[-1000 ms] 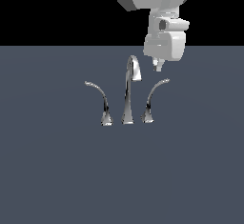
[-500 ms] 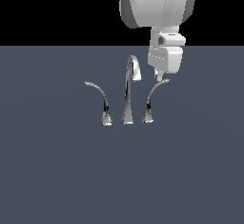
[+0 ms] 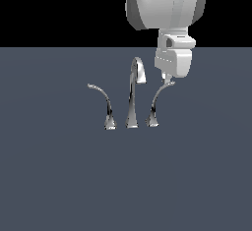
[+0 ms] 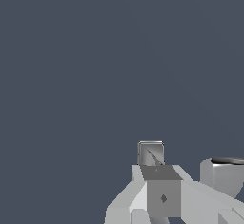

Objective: Turn on the faucet by rotating a designated handle.

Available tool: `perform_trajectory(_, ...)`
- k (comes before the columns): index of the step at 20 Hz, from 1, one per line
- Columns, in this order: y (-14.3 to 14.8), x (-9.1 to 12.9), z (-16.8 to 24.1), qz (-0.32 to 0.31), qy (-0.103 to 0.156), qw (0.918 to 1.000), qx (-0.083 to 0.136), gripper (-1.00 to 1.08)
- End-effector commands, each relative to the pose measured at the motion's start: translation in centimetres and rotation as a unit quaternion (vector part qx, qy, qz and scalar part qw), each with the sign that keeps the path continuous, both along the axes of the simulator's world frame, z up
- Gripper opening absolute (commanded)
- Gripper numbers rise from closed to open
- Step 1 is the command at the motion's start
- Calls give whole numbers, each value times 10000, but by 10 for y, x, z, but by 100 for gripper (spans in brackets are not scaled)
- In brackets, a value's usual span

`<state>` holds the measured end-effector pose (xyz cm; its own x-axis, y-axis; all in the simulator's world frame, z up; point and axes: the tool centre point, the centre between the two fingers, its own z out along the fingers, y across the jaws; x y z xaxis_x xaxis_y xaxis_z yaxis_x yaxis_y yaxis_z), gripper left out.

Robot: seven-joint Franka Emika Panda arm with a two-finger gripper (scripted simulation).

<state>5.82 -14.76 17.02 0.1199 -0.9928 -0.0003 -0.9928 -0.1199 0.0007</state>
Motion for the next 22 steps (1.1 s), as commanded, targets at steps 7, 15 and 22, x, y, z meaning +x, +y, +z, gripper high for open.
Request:
perform_trajectory(7, -16, -27, 0, -6, -2, 10000, -1, -100)
perform_trajectory(15, -6, -37, 0, 32, -38, 10000, 3, -100)
perform_trajectory(22, -5, -60, 0, 10, -19, 10000, 1, -100)
